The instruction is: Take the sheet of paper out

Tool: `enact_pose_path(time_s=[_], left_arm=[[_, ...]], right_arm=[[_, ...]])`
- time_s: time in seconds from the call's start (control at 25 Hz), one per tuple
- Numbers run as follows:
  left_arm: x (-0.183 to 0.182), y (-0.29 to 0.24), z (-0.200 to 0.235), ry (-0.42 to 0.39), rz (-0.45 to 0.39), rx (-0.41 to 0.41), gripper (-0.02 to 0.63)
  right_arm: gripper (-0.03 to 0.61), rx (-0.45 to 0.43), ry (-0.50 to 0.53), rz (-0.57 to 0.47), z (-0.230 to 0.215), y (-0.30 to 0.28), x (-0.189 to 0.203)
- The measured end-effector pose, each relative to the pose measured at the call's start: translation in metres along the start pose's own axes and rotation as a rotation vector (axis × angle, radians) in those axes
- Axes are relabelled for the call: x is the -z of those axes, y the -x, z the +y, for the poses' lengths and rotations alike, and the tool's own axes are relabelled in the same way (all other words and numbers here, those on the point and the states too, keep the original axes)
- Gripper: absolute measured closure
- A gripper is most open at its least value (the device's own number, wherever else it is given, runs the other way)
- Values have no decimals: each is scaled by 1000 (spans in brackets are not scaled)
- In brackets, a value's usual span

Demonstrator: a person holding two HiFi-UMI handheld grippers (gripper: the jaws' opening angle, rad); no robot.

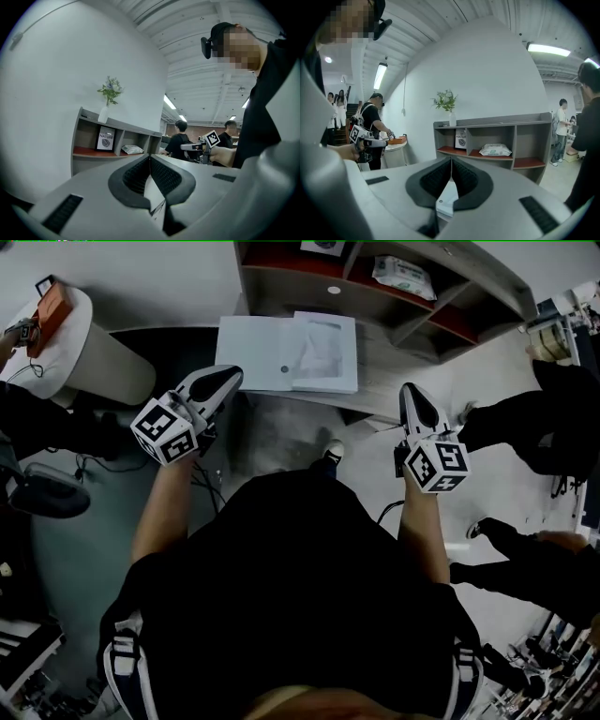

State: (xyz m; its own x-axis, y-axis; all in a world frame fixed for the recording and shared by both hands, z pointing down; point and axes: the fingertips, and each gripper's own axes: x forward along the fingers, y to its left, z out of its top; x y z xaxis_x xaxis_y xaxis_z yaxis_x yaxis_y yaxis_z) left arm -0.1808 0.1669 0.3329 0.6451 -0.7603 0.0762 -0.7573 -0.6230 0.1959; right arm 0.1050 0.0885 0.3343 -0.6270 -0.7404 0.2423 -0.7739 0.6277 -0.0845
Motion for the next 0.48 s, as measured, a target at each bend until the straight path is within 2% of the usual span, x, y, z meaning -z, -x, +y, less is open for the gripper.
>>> enact_pose_path(time_s=[0.48], left_arm=[[4,-38,5,3,32,-38,589]], right_arm=[[565,-40,13,52,-35,-25,8]])
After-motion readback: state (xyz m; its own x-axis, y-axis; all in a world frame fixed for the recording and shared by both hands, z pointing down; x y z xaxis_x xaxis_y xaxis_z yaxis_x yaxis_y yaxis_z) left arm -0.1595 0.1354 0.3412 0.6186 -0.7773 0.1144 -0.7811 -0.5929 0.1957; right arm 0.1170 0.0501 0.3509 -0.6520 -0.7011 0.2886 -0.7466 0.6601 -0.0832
